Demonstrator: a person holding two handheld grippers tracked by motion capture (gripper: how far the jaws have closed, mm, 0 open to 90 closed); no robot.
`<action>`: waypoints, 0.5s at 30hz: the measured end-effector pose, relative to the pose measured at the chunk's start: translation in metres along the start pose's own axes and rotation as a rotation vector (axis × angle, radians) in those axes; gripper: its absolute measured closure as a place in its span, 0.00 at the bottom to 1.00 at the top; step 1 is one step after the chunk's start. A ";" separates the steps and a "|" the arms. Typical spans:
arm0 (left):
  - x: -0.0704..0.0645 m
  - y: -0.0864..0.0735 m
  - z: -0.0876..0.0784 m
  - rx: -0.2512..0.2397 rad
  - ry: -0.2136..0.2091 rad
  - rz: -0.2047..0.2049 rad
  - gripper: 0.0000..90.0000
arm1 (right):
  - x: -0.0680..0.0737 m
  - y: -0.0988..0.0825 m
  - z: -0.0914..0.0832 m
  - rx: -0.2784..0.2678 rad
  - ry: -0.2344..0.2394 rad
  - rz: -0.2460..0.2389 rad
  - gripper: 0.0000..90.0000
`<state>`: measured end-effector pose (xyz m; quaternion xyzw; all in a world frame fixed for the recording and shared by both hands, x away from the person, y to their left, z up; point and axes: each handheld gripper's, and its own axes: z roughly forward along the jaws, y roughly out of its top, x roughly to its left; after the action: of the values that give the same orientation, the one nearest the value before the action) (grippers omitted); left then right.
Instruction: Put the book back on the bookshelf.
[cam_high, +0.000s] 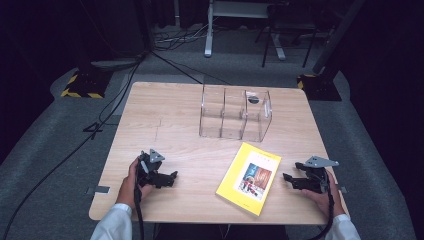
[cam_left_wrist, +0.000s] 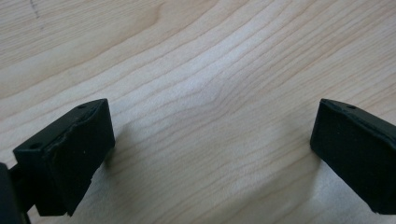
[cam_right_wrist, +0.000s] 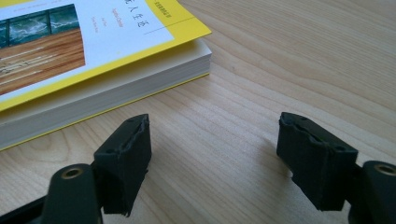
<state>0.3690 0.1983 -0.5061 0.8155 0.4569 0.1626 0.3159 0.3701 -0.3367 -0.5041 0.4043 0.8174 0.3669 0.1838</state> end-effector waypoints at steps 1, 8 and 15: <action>0.000 0.001 0.001 0.000 -0.006 0.009 0.00 | 0.000 0.000 0.000 0.000 0.000 0.000 0.29; -0.015 0.004 0.003 0.007 -0.079 0.107 0.00 | 0.004 0.002 0.002 0.000 -0.014 0.004 0.31; -0.037 0.004 0.004 0.003 -0.137 0.168 0.01 | 0.021 0.011 0.011 0.009 0.042 -0.041 0.32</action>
<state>0.3540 0.1640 -0.5059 0.8607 0.3644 0.1314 0.3303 0.3691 -0.3106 -0.5031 0.3803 0.8310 0.3677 0.1721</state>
